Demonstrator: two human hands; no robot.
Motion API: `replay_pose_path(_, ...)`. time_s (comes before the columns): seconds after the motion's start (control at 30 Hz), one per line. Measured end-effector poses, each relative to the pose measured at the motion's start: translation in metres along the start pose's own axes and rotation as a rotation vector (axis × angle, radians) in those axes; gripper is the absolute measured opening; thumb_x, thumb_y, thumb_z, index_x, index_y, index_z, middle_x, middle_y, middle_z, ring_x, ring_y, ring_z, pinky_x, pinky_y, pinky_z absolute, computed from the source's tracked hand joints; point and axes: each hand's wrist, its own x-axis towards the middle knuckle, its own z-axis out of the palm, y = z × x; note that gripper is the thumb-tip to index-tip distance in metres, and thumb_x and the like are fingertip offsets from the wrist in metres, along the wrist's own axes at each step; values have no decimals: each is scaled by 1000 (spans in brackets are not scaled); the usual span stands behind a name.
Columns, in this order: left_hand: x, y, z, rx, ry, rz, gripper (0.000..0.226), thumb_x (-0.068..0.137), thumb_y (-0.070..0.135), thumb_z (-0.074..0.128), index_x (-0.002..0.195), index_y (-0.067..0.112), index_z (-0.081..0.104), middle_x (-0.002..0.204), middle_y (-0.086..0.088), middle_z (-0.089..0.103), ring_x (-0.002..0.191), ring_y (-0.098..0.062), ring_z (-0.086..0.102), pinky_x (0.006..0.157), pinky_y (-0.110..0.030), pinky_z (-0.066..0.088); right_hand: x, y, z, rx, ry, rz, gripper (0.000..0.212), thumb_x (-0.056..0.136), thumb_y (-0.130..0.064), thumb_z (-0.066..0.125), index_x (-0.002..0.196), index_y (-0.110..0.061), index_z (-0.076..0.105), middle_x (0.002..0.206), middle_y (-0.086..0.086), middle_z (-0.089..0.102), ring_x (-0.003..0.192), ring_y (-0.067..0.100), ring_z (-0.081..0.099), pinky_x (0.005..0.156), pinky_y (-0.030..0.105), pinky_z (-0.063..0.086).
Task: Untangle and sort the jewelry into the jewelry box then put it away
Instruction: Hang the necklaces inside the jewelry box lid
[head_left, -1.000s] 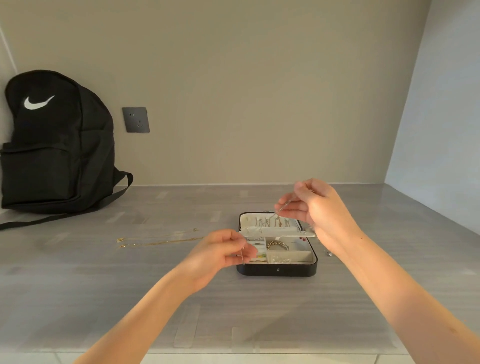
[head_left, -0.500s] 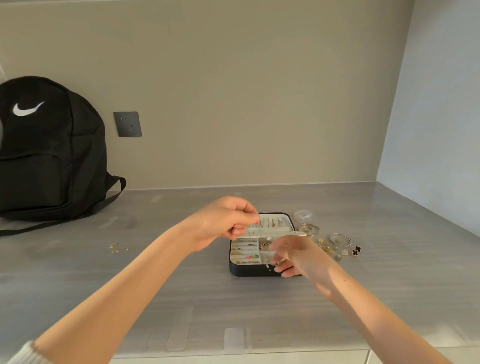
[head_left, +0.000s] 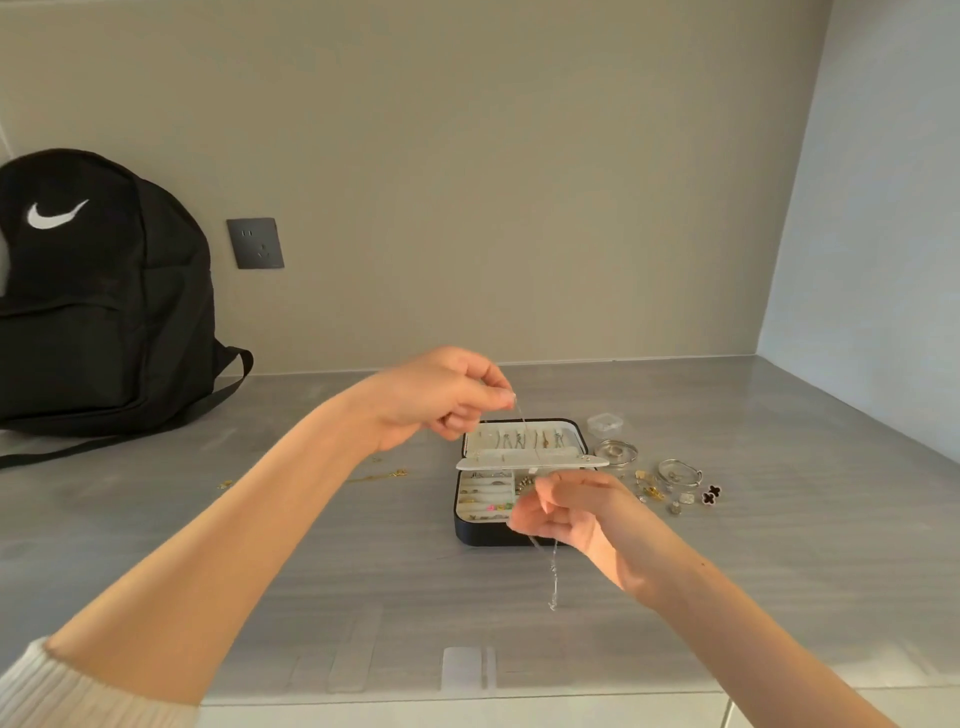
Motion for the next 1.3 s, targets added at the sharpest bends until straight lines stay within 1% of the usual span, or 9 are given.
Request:
replay_pose_path(0.2,-1,-15,-25,-123,174,-25,9,91,5,51,83,9,51,44,8,26,40,-8,27,46,-20,16,-9,-3,-31,359,-27,6,33,49,-15,86,55,-5,56,75,19,66,72,33,67,79,47,55)
replay_pose_path(0.3,0,-28,-27,-119,173,-57,10,91,5,50,82,8,52,44,8,28,41,-8,28,44,-19,18,-12,-10,-44,461,22,-38,41,36,-18,93,60,-6,62,72,15,64,64,27,65,64,38,58)
replay_pose_path(0.4,1,-41,-21,-124,147,-60,10,91,6,51,82,8,53,45,6,32,42,-9,31,42,-17,22,-12,-25,-47,293,140,-141,39,42,-26,93,67,-8,70,66,8,61,57,19,61,51,26,53)
replay_pose_path(0.5,6,-51,-16,-180,147,-59,10,92,6,51,82,8,54,48,3,37,44,-10,35,42,-17,27,-8,-47,-44,-6,290,-301,10,80,-14,64,78,-4,68,58,4,56,54,18,50,47,22,46)
replay_pose_path(0.63,17,-61,-15,-202,149,-55,11,92,7,52,81,8,55,50,2,42,47,-11,40,45,-18,32,17,-86,-36,-586,490,-532,21,95,-11,51,82,-16,66,61,1,59,58,14,52,64,27,46)
replay_pose_path(0.83,54,-74,-17,-279,247,-69,12,91,6,52,81,8,57,54,0,45,49,-11,40,48,-19,34,73,-126,-9,-143,244,-398,23,98,-6,41,83,-5,57,69,8,61,68,19,64,74,31,58)
replay_pose_path(1.1,97,-108,-10,-427,233,-133,7,91,17,56,89,11,61,68,0,52,60,-9,48,53,-19,38,138,-143,16,-498,210,-306,21,96,-7,46,82,-9,62,60,3,50,45,9,54,54,22,53)
replay_pose_path(1.2,107,-123,-6,-226,280,-174,15,92,21,55,105,15,61,90,4,61,79,-8,55,64,-20,40,153,-143,19,-566,200,-337,23,95,-7,47,79,-10,63,57,1,50,44,8,52,52,21,51)
replay_pose_path(1.3,122,-146,-1,453,338,-126,19,92,24,50,103,21,65,107,4,61,100,-15,56,83,-27,44,165,-141,17,-625,227,-337,21,94,-10,49,81,-13,65,55,-2,49,44,7,50,50,20,49)
